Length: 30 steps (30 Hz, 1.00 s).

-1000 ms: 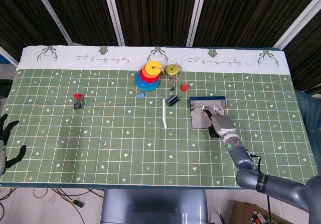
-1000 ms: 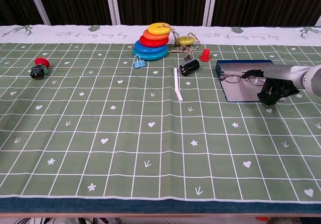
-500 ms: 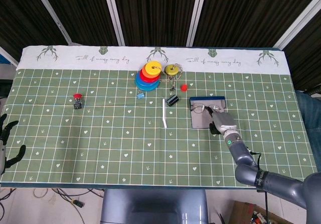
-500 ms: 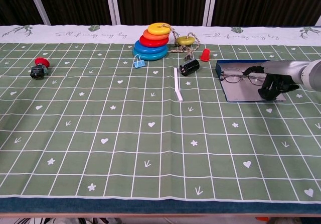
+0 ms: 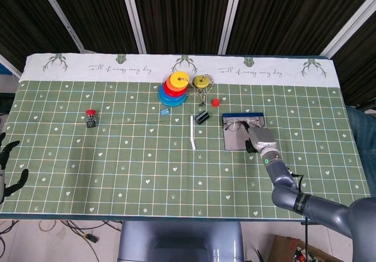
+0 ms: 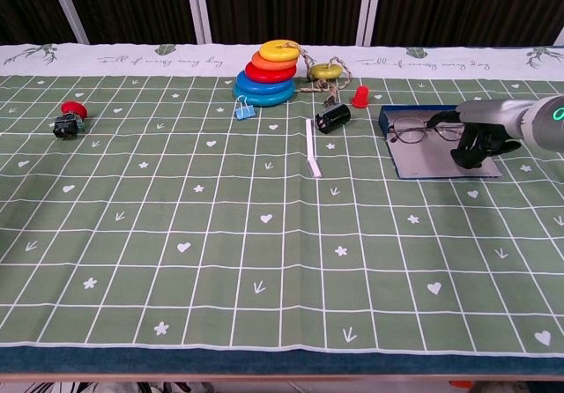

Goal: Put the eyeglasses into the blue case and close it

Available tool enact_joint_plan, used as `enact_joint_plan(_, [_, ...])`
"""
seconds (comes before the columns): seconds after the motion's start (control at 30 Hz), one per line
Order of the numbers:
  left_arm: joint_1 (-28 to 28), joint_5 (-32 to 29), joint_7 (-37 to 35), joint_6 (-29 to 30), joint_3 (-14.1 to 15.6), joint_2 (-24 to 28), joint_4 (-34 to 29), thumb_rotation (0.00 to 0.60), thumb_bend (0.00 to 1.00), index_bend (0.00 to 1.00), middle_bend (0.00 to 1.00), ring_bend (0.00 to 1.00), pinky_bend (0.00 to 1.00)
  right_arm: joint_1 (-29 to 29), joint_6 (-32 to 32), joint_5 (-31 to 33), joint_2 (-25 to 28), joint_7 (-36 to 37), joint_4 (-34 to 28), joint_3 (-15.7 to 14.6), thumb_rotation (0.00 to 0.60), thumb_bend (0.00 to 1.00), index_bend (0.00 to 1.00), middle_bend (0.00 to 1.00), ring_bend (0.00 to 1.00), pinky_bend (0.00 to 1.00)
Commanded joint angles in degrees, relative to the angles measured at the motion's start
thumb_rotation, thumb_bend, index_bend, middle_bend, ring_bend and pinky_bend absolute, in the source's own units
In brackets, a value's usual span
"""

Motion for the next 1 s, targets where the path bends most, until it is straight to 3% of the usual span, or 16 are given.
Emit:
enact_joint_plan(0.03, [0.0,0.0,-0.1,0.0,0.0,0.0,0.0,0.600,0.34,0.18,0.00,0.00,0.00,0.5,-0.3,0.8,-0.5,-0.4,1.1,0.1,0.600,0.71,0.00,0.75,0.87,0.95])
enact_joint_plan(0.47, [0.0,0.0,-0.1,-0.1,0.0,0.0,0.0,0.600,0.34,0.18,0.00,0.00,0.00,2.0,-0.8,4.1,-1.7,-1.4,4.9,0.6,0.600,0.71,0.00,0.75,0.87,0.95])
enact_joint_plan(0.77, [0.0,-0.1,-0.2,-0.2,0.0,0.1,-0.1,0.600,0.34,0.19,0.00,0.00,0.00,1.7,-0.4,4.0,-1.1,-1.0,3.7,0.9,0.600,0.71,0.00,0.75,0.87,0.95])
enact_joint_plan(0.9, [0.0,-0.2,-0.1,-0.3,0.1,0.1,-0.1,0.600,0.34,0.19,0.00,0.00,0.00,0.6,1.2,1.4,1.6,0.5,-1.5,1.5,0.600,0.62,0.00,0.68,0.82,0.92])
enact_joint_plan(1.0, [0.0,-0.2,0.1,-0.5,0.2,0.1,-0.2,0.600,0.34,0.19,0.00,0.00,0.00,-1.1,3.5,-2.4,4.3,2.0,-7.0,1.4,0.600,0.46,0.00,0.51,0.66,0.75])
